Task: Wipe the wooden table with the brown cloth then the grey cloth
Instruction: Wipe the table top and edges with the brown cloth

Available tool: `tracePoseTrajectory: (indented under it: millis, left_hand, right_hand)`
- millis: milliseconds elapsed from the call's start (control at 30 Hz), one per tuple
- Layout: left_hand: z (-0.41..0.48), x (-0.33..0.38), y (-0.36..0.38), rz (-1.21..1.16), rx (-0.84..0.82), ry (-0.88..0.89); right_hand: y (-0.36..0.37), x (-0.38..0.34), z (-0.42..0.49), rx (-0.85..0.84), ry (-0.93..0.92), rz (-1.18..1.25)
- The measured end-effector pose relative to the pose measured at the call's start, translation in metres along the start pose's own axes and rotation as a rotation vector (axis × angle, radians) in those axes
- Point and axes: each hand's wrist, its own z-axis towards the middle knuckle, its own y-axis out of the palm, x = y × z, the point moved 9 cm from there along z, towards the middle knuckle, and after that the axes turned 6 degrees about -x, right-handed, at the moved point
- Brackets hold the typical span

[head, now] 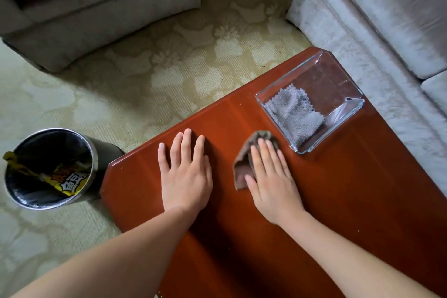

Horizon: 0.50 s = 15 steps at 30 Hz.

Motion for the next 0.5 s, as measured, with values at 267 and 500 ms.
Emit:
tracePoseTrajectory:
  millis: [267, 500]
  left_hand:
    - [-0.010, -0.032, -0.026, -0.459, 0.198, -0.090]
    - [-0.060, -0.194, 0.004, -0.565, 0.006, -0.727]
  right_hand:
    - [-0.031, -0.083, 0.119, -0.004, -0.039, 0.053]
    - [-0.019, -0.201, 0.083, -0.020, -0.259, 0.031]
